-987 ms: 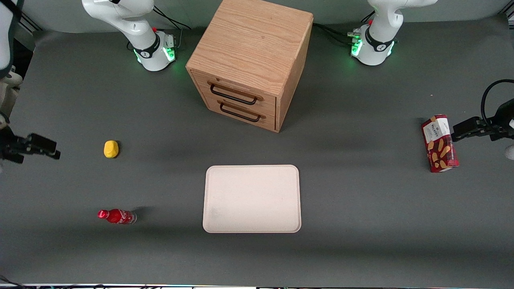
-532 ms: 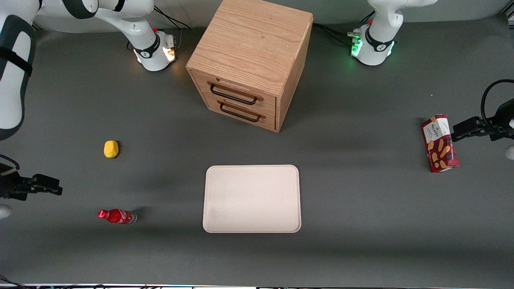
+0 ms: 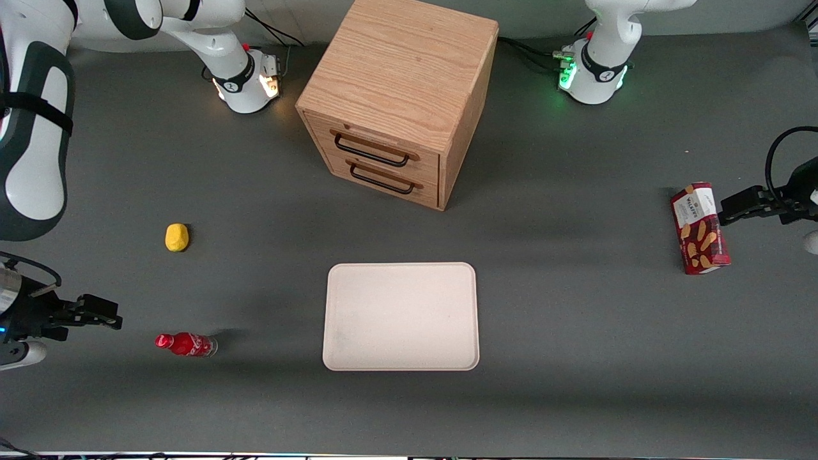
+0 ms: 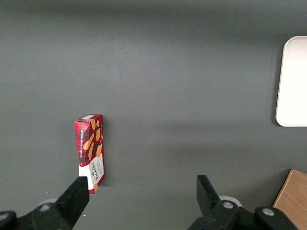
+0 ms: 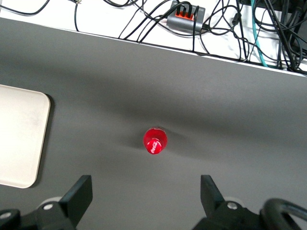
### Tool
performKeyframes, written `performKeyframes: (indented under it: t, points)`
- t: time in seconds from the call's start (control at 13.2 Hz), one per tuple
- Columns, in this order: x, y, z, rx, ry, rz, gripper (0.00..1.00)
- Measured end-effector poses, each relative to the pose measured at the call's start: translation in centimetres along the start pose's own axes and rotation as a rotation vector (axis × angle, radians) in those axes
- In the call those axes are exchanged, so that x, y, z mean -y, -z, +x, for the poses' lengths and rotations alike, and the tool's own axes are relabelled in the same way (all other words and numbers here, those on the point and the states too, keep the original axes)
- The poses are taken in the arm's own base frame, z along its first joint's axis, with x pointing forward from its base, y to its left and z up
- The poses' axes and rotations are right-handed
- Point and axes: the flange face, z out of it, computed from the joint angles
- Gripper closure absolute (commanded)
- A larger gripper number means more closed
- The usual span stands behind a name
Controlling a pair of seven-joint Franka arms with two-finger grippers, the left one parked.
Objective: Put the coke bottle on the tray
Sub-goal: 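Lower the open right gripper around the red Coca-Cola bottle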
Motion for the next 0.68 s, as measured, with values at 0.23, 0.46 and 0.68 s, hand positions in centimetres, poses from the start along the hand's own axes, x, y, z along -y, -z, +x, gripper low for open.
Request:
performKeyframes:
  t: [0.23, 0.46, 0.68]
  points:
    - [0.0, -1.3, 0.1, 0.017, 0.0, 0.004, 0.0]
    - [-0.2, -6.3, -0.4, 0.101, -0.006, 0.02, 0.0]
    - [-0.5, -11.6, -0.5, 0.153, -0.01, 0.027, 0.0]
